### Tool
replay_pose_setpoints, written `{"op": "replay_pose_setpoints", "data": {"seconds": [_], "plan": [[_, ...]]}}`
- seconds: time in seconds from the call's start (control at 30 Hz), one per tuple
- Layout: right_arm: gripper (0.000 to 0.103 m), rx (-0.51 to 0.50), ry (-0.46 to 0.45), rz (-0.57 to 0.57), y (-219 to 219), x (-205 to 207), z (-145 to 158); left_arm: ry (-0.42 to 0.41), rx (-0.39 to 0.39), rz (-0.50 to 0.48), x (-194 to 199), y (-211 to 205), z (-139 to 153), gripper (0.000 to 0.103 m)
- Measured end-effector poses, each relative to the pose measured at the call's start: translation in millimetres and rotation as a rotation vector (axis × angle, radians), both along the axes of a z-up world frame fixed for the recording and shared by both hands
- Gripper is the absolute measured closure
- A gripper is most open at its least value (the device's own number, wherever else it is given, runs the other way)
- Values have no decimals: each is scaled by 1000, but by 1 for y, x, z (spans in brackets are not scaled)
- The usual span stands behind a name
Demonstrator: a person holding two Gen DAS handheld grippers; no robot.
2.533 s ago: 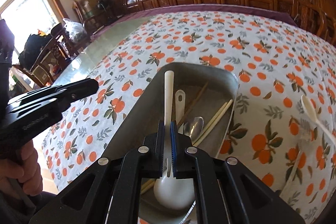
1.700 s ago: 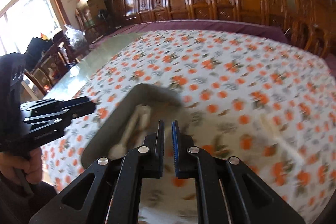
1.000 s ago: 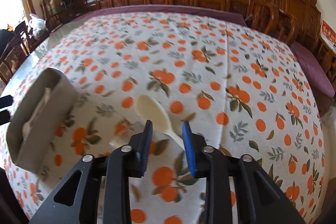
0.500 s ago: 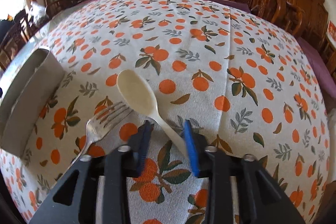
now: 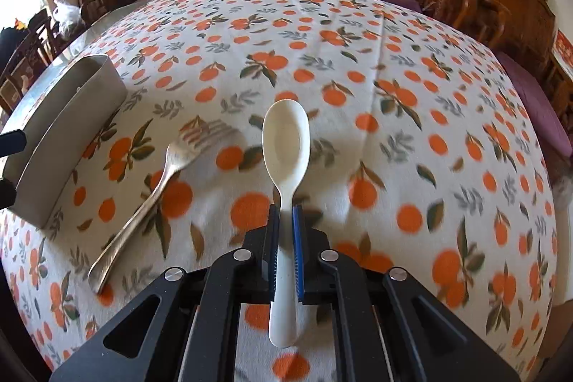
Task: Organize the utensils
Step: 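Grasp the white plastic spoon by its handle with the right tool, then grasp the metal fork by its handle with the left tool while the right tool holds the spoon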
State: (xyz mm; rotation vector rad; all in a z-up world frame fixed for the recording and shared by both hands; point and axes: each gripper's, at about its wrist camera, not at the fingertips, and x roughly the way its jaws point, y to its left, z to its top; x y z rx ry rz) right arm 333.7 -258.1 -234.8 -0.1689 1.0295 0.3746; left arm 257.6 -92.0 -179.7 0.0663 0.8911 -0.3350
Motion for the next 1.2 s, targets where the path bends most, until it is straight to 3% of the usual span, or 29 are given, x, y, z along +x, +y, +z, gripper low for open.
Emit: {"op": "replay_pose_setpoints", "data": {"seconds": [0.33, 0.53, 0.67, 0.87, 1.0, 1.07, 1.13, 1.2], "plan": [[94, 25, -12, -18, -21, -44, 15, -3, 38, -55, -4, -33, 0, 46], [94, 35, -25, -3, -33, -64, 28, 31, 37, -65, 12, -47, -1, 52], [94, 39, -24, -4, -42, -70, 32, 79, 27, -74, 29, -61, -12, 60], [94, 51, -27, -7, -56, -82, 36, 142, 117, -74, 56, -85, -43, 71], [94, 53, -23, -10, -62, -87, 37, 181, 172, -47, 67, -89, -65, 72], [94, 59, -23, -9, -63, -90, 39, 176, 164, -37, 70, -88, -67, 73], [94, 67, -22, -6, -64, -93, 41, 186, 153, -31, 73, -86, -67, 77], [94, 68, -22, -4, -64, -95, 42, 190, 152, -28, 75, -85, -67, 87]]}}
